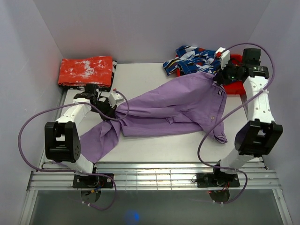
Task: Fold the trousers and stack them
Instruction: Flatten the trousers out
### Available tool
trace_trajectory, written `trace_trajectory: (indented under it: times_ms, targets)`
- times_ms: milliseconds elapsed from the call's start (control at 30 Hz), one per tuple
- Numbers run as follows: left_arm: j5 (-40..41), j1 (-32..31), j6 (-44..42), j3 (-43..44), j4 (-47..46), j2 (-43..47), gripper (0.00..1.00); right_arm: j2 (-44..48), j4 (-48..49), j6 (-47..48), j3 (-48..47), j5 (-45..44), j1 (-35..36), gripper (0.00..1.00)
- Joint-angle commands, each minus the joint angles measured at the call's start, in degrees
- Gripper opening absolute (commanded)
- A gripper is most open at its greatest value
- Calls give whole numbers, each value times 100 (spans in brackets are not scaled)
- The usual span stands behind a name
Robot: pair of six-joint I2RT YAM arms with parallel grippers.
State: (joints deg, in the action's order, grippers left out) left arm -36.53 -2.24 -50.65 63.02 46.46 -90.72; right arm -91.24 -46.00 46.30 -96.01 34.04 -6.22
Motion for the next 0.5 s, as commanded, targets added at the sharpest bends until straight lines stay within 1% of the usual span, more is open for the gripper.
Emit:
trace_trajectory:
  times_ms: [0,33,100,133,167,233,267,300,333,367,400,433,467]
  targets:
    - [-3,-4,-358,-106,-383,116,7,-586,161,502,-506,252,-186,8]
    - [6,-4,-349,-54,-400,46,7,-762,179,694,-681,269,-195,8]
    - [50,-4,-200,25,-470,-174,9,-1263,257,775,-893,357,-178,8]
    - [76,-4,-104,113,-628,-253,20,-1412,293,775,-1111,357,-143,8]
    - [189,-4,211,157,-768,-393,27,-1718,371,697,-1235,96,-91,11]
    - [278,-4,616,367,-1136,-508,33,-1993,810,442,-1585,-239,41,31]
    - [304,-4,992,412,-1278,-552,36,-2203,1012,32,-1710,-597,42,37]
    - [479,-4,1248,447,-1453,-587,39,-2301,1249,-216,-1833,-801,42,49]
    - [611,4,1512,474,-1855,-587,48,-2371,1347,-323,-2008,-942,42,70]
    - [708,-4,1741,578,-1973,-579,62,-2459,1278,-567,-2419,-1152,42,76]
    - [813,-4,2065,658,-2017,-544,66,-2442,1173,-648,-2562,-1180,24,82]
    - [788,4,2155,737,-1992,-500,67,-2390,702,-640,-2668,-1163,15,89]
    - [692,4,2182,833,-1939,-421,68,-2198,454,-623,-2712,-1215,15,91]
